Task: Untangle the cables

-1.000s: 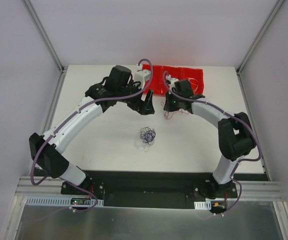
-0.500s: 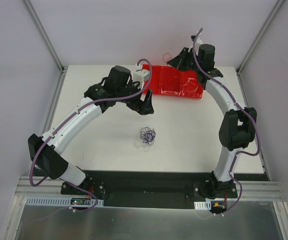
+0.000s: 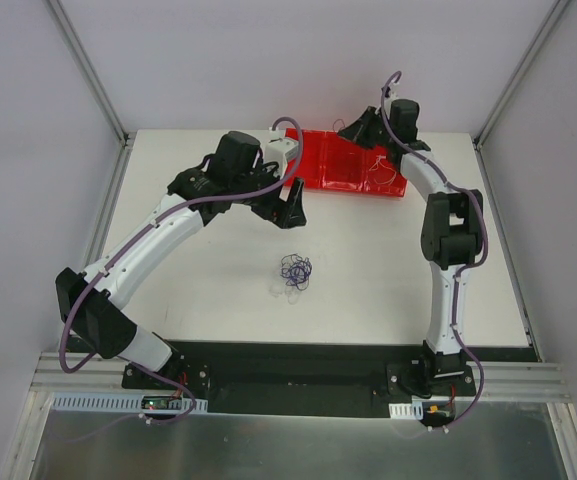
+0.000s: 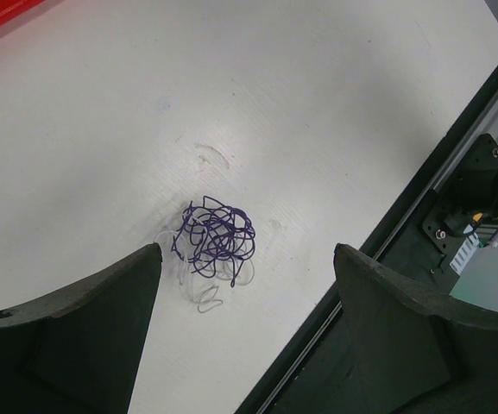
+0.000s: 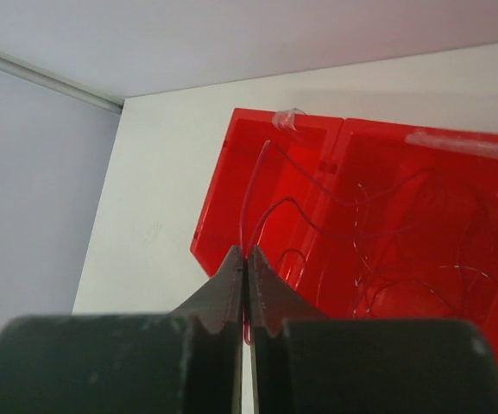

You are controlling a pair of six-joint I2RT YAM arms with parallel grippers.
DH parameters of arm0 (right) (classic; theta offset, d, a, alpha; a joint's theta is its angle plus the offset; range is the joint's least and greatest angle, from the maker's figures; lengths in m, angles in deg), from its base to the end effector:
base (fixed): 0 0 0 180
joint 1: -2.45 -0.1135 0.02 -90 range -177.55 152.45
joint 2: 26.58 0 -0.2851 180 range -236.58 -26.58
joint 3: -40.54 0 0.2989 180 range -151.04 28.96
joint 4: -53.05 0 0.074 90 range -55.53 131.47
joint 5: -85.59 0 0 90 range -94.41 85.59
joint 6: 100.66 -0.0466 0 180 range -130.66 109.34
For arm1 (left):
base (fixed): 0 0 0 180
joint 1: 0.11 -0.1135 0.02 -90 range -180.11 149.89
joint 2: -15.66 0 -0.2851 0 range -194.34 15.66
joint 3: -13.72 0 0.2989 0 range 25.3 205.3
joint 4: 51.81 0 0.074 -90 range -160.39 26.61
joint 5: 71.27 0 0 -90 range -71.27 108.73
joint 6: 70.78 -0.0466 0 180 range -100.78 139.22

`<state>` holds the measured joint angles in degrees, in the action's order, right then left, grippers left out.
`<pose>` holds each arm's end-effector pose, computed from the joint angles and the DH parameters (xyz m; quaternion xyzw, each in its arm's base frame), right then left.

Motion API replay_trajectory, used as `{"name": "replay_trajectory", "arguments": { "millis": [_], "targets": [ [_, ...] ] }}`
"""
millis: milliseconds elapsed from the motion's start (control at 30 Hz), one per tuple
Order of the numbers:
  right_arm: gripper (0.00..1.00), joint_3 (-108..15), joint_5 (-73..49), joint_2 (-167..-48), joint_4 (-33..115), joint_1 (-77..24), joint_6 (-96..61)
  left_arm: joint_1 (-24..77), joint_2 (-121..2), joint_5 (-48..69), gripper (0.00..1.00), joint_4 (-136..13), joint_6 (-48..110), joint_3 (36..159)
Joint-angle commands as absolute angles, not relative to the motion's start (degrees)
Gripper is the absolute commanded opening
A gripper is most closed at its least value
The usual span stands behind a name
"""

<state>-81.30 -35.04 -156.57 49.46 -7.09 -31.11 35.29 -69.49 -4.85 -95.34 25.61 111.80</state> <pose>0.5984 0.1246 0.2663 -0.0948 0.7606 0.3554 0.5349 0.3052 -0.2398 0.4051 0.3110 0.7978 -0.3388 0.3898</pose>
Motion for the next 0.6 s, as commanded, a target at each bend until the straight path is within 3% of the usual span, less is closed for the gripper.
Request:
{"name": "replay_trajectory", "arguments": {
  "millis": [0,267,567],
  "targets": [
    [0.0,-78.71,-33.59,-155.07,51.93,-6.96,-32.11,34.43,-68.01,-5.53,0.8,-94.07,24.93,111.87],
    [0.0,-80.1,-26.48,-158.32,41.74,-7.57,-24.92,34.26,-68.8,-6.06,0.8,-94.07,25.2,111.87],
    [0.0,-96.18,-12.78,-167.46,23.2,-12.22,-15.07,34.08,-69.69,-6.41,0.8,-94.07,25.37,111.87]
  ]
}}
